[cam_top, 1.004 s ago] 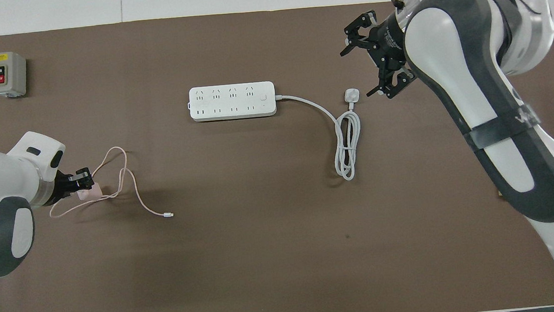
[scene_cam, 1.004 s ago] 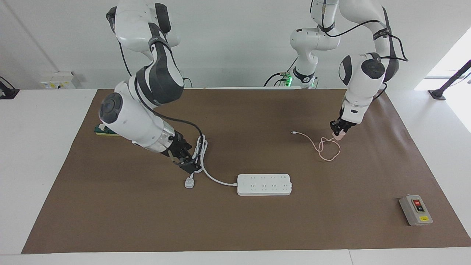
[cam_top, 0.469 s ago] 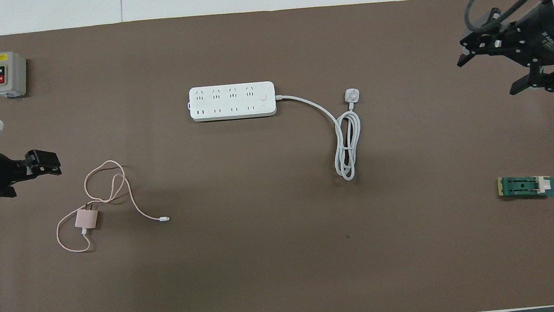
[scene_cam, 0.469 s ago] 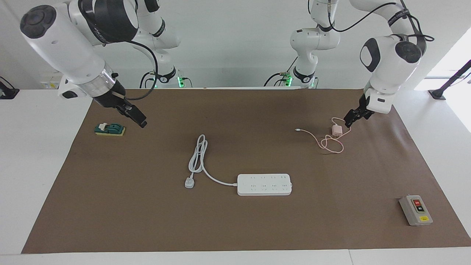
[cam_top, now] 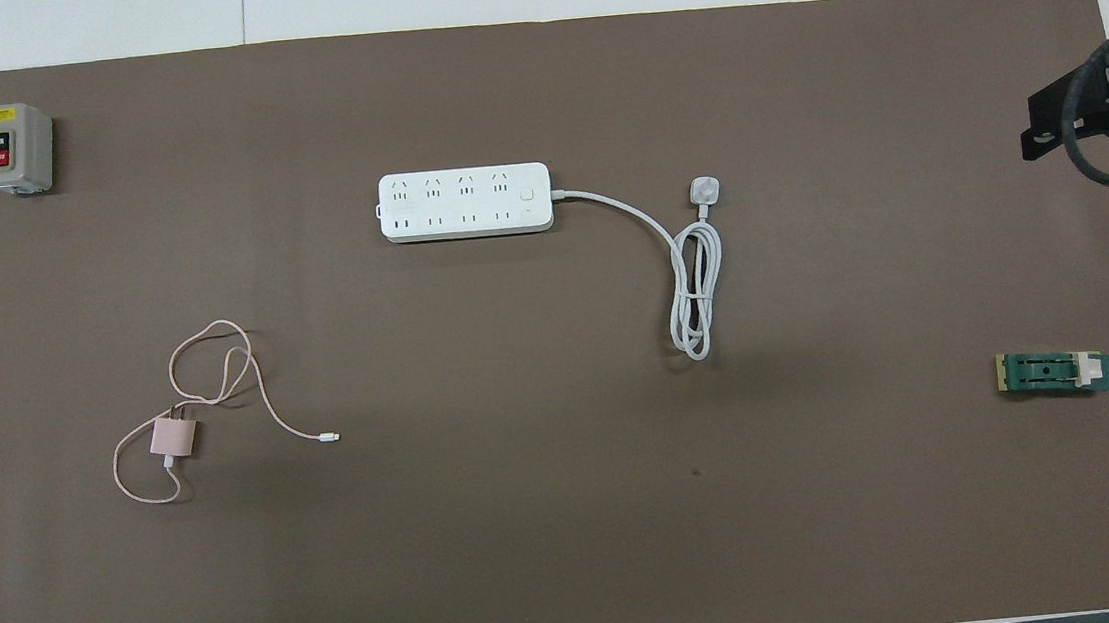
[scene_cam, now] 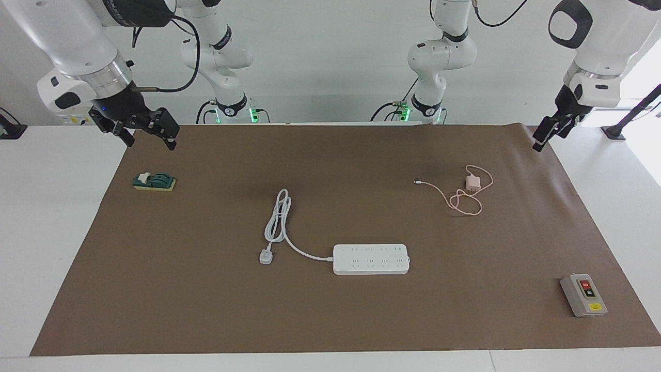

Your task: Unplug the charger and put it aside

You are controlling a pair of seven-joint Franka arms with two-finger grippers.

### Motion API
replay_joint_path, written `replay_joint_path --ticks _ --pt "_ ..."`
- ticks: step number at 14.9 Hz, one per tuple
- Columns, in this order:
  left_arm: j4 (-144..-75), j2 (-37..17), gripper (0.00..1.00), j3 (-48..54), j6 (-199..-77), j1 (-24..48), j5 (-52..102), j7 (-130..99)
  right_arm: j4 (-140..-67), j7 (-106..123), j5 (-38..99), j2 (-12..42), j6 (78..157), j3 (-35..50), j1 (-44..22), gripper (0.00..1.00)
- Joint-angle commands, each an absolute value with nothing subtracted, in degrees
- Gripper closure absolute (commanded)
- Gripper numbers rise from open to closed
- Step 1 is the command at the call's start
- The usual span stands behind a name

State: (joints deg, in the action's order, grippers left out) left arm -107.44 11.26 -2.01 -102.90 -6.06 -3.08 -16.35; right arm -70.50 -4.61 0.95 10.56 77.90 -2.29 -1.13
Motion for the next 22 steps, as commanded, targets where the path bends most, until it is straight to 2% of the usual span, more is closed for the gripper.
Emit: replay_joint_path --ticks 1,5,8,11,14,22 --pt "-102.06 10.21 0.0 -1.58 -99.32 -7.03 -1.94 -15.47 -81.35 -0.62 -1.57 2.31 78.48 -1.15 -1.05 0.0" --pt "-96.25 6.59 0.0 -1.4 -93.27 -5.98 -1.85 -17.13 -83.58 -0.62 -0.8 0.44 75.42 -0.35 -0.79 0.0" --pt "-97.99 7.03 0.0 -1.41 -93.86 -3.53 -0.19 -20.65 -83.41 0.08 -2.01 0.53 79.01 -0.35 -1.49 0.0" --pt "-98.62 6.68 0.0 -3.07 -94.57 -0.71 -0.26 -17.34 -82.97 4.57 -3.96 1.05 77.7 -0.18 -1.76 0.0" --pt "-98.17 7.03 0.0 -4.38 -93.87 -0.7 0.7 2.86 -83.41 4.74 -3.78 1.05 78.66 -0.18 -1.67 0.0" --pt "-96.41 6.24 0.0 -5.71 -93.35 -1.23 2.99 4.22 -83.85 4.66 -3.6 0.97 78.4 -0.44 -0.71 0.0"
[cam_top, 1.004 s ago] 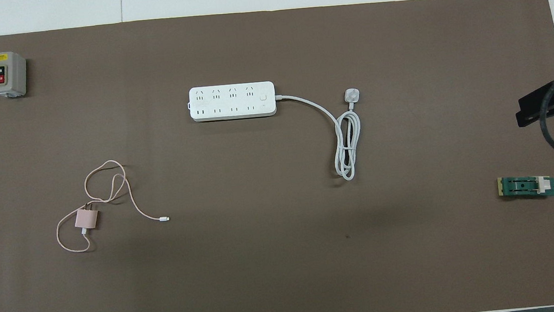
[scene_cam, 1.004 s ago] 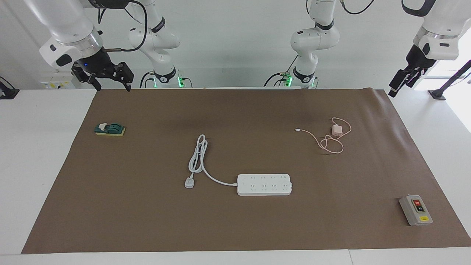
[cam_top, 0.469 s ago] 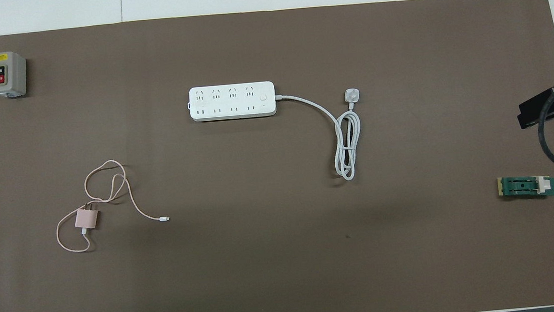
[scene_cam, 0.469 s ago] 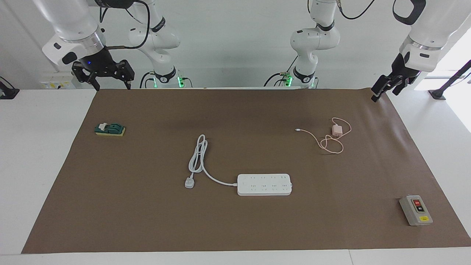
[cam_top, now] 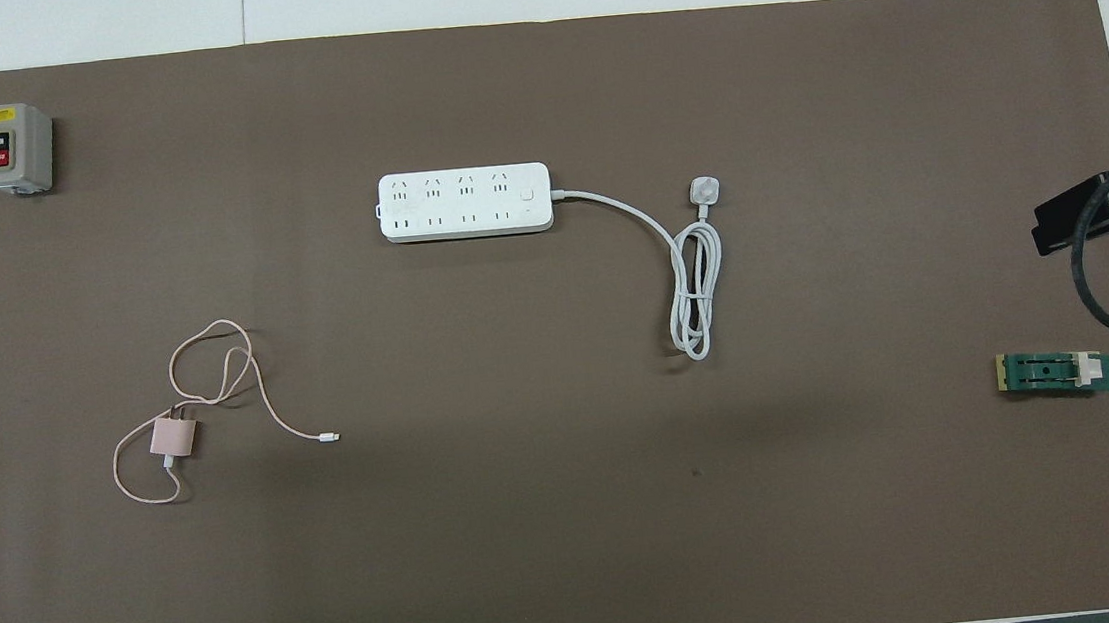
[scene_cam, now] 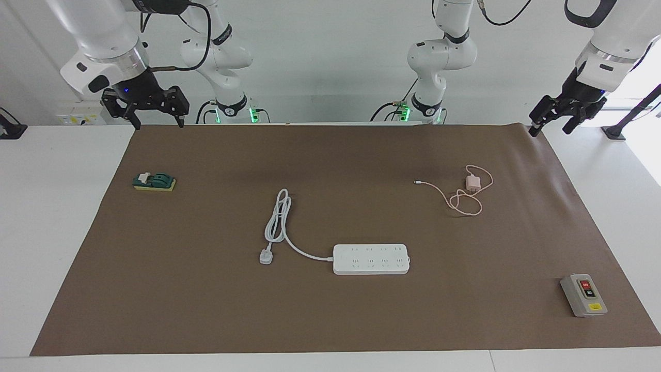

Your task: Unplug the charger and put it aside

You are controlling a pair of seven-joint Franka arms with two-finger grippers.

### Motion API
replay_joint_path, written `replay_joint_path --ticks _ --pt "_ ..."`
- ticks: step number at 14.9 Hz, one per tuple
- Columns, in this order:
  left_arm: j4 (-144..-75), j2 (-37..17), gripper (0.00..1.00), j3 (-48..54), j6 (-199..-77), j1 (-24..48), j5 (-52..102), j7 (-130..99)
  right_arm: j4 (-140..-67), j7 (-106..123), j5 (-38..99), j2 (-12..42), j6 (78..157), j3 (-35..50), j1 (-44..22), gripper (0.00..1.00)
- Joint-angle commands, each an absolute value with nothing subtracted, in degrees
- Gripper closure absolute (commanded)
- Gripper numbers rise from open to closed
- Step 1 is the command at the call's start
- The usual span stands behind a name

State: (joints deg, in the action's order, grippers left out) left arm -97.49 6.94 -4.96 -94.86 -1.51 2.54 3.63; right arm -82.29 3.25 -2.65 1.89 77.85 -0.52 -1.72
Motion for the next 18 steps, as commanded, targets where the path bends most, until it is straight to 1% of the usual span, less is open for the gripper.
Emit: replay_joint_path --ticks 1,3,5,8,11,16,18 --pt "-96.76 5.81 0.0 -5.71 -93.08 -1.32 2.99 4.13 -84.28 4.66 -3.43 0.79 78.49 -0.44 -0.36 0.0" --pt "-96.77 5.01 0.0 -5.71 -92.9 -1.23 2.9 4.13 -84.29 4.66 -3.43 0.79 78.49 -0.44 -0.35 0.0" --pt "-95.72 2.65 0.0 -5.71 -93.95 -0.7 2.73 4.13 -84.29 5.18 -3.34 0.79 78.84 -0.53 -0.35 0.0" --pt "-96.15 1.76 0.0 -5.1 -95.89 -0.44 2.11 4.39 -85.42 4.57 -2.55 0.88 79.19 -0.7 -0.35 0.0" --pt "-96.24 2.9 0.0 -5.1 -95.19 1.66 2.02 4.92 -90.08 2.12 -2.37 0.44 82.34 -2.27 -0.26 0.0" --pt "-96.94 5.7 0.0 -4.92 -92.2 3.6 -0.08 5.01 -90.53 1.67 -1.58 0.79 83.05 -3.34 -0.18 0.0" --pt "-97.29 6.15 0.0 -4.92 -92.2 5.35 -2.62 4.92 -92.45 1.93 -1.58 0.97 84.19 -3.34 0.87 0.0"
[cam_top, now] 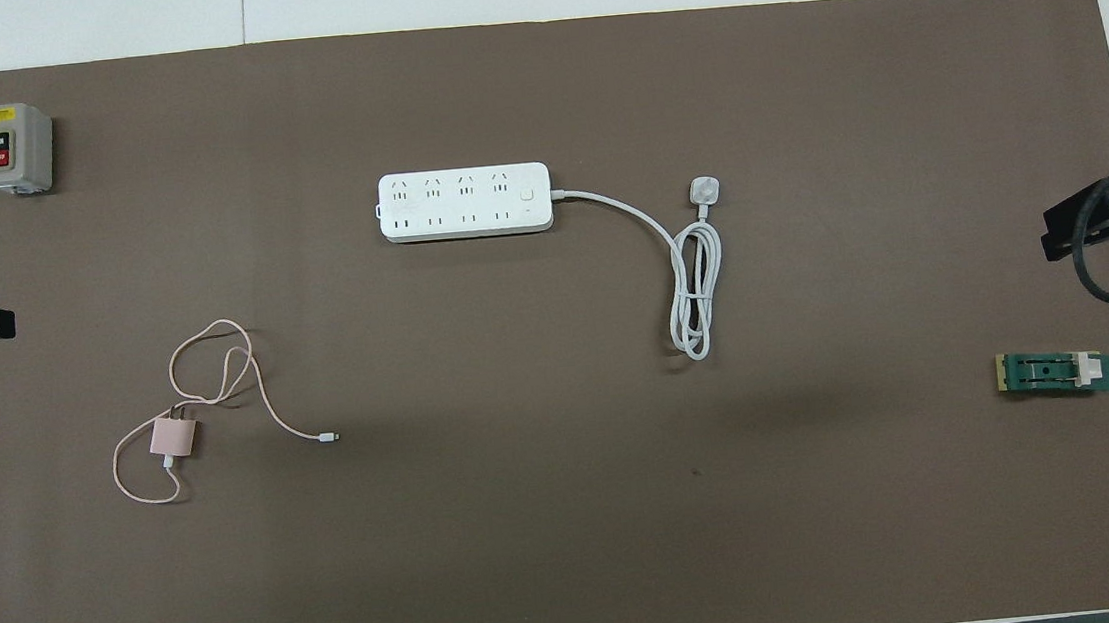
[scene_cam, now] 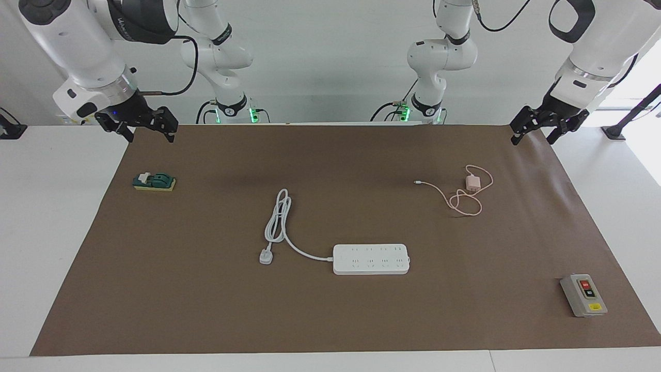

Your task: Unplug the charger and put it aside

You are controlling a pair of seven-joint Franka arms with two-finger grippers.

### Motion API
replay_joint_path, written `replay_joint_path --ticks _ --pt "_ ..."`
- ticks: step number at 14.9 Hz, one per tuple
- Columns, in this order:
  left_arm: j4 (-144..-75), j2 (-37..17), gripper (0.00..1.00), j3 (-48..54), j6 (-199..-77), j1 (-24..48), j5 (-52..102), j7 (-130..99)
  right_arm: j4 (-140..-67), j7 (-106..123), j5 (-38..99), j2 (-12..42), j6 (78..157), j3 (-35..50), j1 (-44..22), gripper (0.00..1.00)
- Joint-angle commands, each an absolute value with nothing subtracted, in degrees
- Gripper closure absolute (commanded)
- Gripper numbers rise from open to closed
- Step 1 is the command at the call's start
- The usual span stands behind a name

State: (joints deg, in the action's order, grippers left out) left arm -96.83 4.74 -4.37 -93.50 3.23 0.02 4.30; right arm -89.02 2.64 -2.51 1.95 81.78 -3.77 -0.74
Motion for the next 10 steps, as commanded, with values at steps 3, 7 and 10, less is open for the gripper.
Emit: replay_joint_path --ticks 3,7,10 --pt "-97.38 6.06 0.0 -4.83 -92.11 5.8 -3.08 4.66 -92.81 2.28 -1.49 0.88 85.08 -3.34 1.32 0.0" --pt "-97.3 6.06 0.0 -4.57 -91.93 5.89 -2.99 4.22 -92.64 1.5 -1.23 1.05 85.08 -3.69 1.84 0.0" --pt "-97.21 6.15 0.0 -4.04 -92.2 5.89 -2.55 3.78 -92.72 1.49 -1.23 0.97 85.25 -3.69 1.84 0.0"
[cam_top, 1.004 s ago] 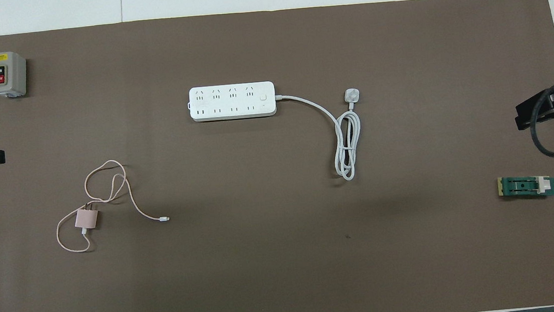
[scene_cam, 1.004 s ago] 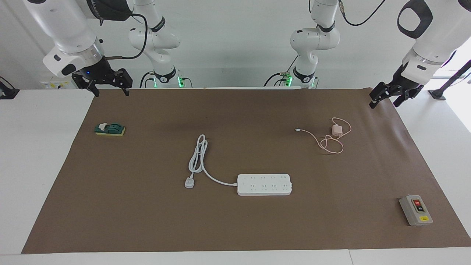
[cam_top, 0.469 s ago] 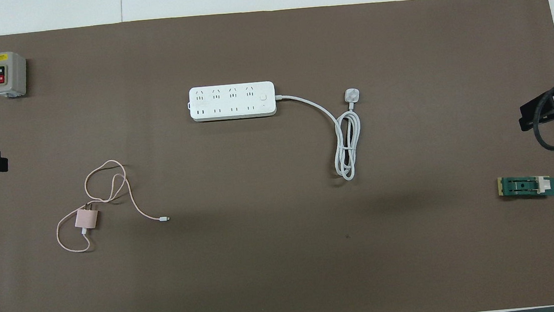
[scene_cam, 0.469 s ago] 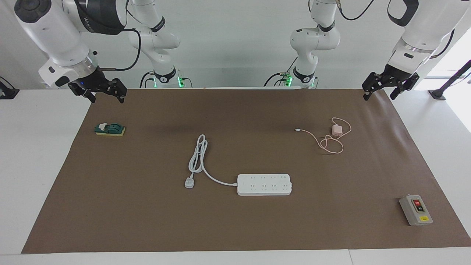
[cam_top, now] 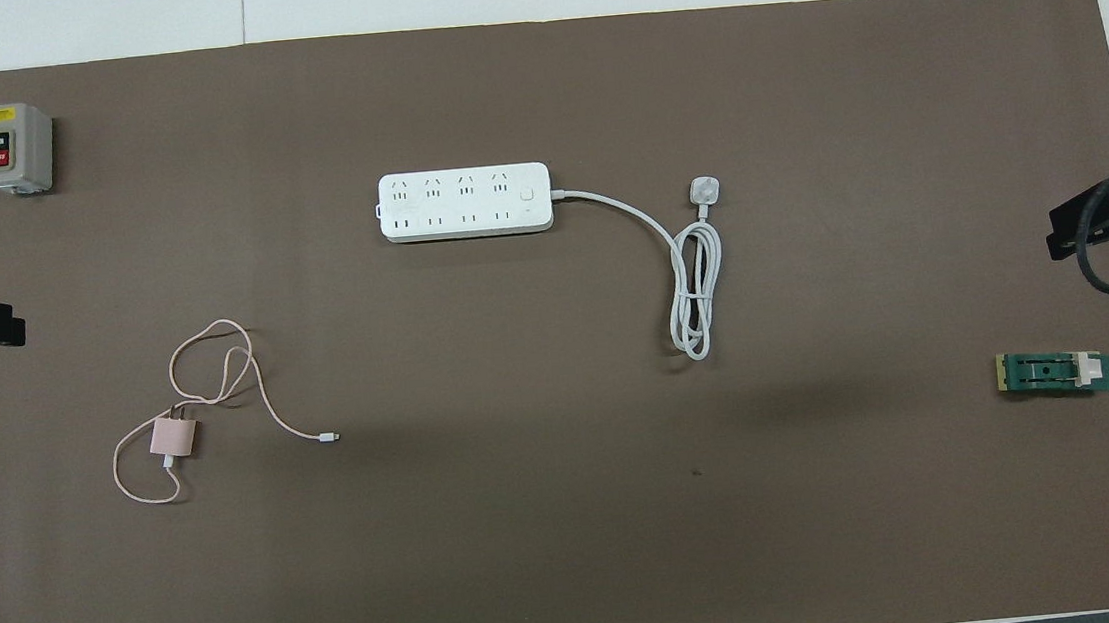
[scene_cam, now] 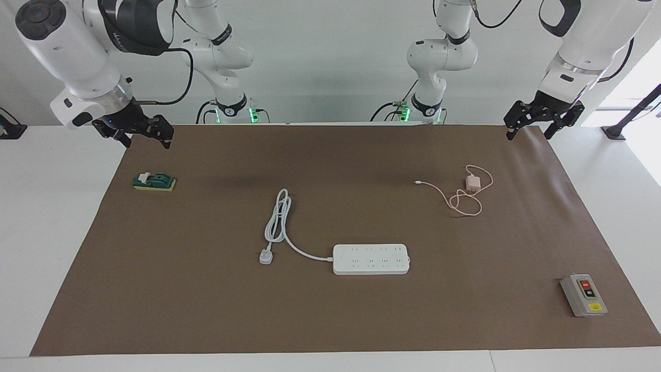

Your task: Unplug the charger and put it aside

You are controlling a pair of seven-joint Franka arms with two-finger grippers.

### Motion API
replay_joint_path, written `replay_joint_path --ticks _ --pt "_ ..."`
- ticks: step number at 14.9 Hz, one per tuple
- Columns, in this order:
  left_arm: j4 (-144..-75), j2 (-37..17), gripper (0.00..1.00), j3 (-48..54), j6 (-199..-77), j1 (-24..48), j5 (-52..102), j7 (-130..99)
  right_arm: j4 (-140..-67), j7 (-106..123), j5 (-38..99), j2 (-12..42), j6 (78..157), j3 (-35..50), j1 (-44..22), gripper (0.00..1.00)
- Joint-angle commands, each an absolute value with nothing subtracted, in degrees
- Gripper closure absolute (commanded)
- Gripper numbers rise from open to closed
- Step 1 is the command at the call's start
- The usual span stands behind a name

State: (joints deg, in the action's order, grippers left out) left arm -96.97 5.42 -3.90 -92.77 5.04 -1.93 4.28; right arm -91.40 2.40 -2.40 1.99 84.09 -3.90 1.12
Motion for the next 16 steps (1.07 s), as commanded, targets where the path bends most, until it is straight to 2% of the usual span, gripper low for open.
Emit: replay_joint_path --ticks 1,16 --pt "-97.21 6.24 0.0 -4.04 -92.2 5.89 -2.37 3.78 -92.64 1.41 -1.14 1.05 85.51 -3.78 1.93 0.0" --pt "-97.12 7.12 0.0 -3.61 -90.18 5.71 0.88 0.88 -92.64 -0.79 -1.32 1.05 86.04 -3.6 1.93 0.0"
